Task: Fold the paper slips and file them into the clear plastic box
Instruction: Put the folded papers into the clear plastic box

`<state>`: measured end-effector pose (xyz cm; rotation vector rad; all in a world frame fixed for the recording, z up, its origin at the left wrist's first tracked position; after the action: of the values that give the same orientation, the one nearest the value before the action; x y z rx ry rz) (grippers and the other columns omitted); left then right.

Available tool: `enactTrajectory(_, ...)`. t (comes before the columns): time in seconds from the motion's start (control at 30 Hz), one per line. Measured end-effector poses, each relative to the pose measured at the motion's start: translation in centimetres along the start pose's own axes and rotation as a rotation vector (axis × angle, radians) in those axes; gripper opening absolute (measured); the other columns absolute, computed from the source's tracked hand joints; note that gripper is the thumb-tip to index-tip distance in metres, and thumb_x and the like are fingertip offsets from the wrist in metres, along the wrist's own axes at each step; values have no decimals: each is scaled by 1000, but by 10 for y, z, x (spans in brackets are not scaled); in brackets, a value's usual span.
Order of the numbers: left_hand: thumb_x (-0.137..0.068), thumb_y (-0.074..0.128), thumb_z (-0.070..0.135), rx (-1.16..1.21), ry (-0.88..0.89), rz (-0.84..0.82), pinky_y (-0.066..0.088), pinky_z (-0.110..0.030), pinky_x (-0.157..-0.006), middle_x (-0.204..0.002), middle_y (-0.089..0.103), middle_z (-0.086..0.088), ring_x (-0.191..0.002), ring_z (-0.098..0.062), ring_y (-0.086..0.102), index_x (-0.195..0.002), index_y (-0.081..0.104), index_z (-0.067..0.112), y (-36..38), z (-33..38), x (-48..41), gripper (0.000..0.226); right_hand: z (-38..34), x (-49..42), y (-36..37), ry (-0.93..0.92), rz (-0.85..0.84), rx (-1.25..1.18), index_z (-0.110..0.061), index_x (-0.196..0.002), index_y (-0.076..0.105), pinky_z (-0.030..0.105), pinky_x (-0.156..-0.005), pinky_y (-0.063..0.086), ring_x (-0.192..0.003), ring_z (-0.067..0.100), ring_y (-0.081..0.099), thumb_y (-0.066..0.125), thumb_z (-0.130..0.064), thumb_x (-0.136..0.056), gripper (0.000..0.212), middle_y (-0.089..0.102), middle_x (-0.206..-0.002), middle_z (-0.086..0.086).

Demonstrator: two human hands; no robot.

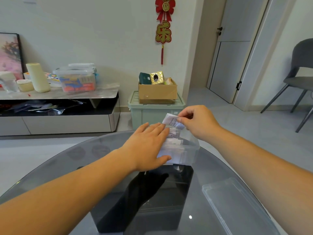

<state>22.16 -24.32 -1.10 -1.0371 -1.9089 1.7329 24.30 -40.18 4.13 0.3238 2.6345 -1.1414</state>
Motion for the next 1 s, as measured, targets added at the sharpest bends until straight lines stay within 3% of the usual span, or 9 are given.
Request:
enactTrajectory(0.13, -95, 35, 69, -1, 18, 40, 12, -43, -126, -166, 20, -3, -152, -19, 18, -158, 18, 22, 4, 3, 3, 81, 0, 1, 7, -40, -5, 14, -25, -84, 74, 25, -70, 53, -80, 10, 65, 70, -18, -92, 11, 70, -82, -10)
enactTrajectory(0.3, -91, 41, 70, 1, 3, 74, 27, -42, -118, -159, 30, -3, -144, -23, 31, -149, 35, 27, -1, 1, 1, 72, 2, 2, 7, -51, 6, 15, -23, -86, 75, 28, -69, 53, -78, 12, 64, 69, -18, -93, 10, 69, -80, -9)
enactTrajectory(0.6, -92, 43, 66, -41, 6, 89, 30, -42, -114, -151, 41, 1, -135, -22, 39, -149, 33, 27, -4, 7, -2, 69, 4, 2, 6, -52, 12, 2, -23, -87, 75, 22, -65, 50, -78, 10, 64, 70, -18, -93, 10, 69, -81, -10)
enactTrajectory(0.73, -88, 47, 70, 2, -37, 83, 28, -40, -117, -151, 41, 2, -135, -21, 39, -150, 28, 25, -2, 4, -2, 78, 5, 2, 6, -51, 10, -3, -24, -86, 74, 20, -64, 47, -79, 8, 64, 70, -18, -93, 10, 70, -82, -10)
enactTrajectory(0.9, -80, 55, 76, -5, -92, -8, 28, -42, -115, -148, 40, 0, -130, -23, 40, -151, 25, 19, -1, 3, -12, 96, 5, 2, 7, -55, 13, -6, -24, -86, 74, 20, -64, 46, -79, 8, 64, 70, -18, -92, 10, 69, -82, -10)
enactTrajectory(1.0, -74, 60, 78, 21, -126, -65, 29, -42, -110, -136, 45, 1, -121, -21, 41, -141, 35, 22, -1, 1, -17, 91, 5, 2, 6, -53, 6, -1, -26, -84, 73, 18, -62, 43, -78, 7, 63, 70, -19, -93, 12, 69, -81, -11)
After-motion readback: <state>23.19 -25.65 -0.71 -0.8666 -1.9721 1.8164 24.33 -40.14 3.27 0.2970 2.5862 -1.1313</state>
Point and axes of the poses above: each hand's wrist, its own x-axis away from the middle knuckle, its own y-axis out of the palm, z = x × y, the point moved 7 cm from there along -x, towards the middle knuckle
